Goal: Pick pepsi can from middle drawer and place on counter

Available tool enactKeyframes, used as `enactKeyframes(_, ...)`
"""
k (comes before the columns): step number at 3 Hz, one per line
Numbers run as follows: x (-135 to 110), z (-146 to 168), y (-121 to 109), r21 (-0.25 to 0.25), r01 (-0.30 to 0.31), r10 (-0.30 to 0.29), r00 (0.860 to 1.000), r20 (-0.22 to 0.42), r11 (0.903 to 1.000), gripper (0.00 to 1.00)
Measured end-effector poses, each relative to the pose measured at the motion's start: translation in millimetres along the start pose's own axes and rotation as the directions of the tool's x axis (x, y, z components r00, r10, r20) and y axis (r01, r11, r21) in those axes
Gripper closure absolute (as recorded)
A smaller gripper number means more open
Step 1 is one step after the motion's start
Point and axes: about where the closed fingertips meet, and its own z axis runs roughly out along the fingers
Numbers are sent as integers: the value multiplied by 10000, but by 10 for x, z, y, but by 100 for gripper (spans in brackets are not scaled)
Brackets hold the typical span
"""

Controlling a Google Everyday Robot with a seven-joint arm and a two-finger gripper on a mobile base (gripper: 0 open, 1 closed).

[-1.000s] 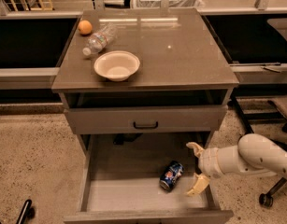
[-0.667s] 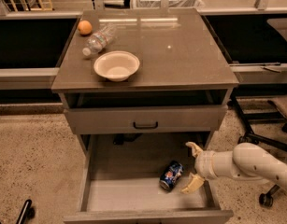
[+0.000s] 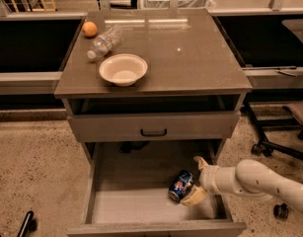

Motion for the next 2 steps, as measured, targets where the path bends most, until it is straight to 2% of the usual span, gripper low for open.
enactKeyframes(1,115,208,13,215,-536,534,9985,108,9983,0)
enactKeyframes(2,132,337,-29,581,-501,489,9986,214,9971,0)
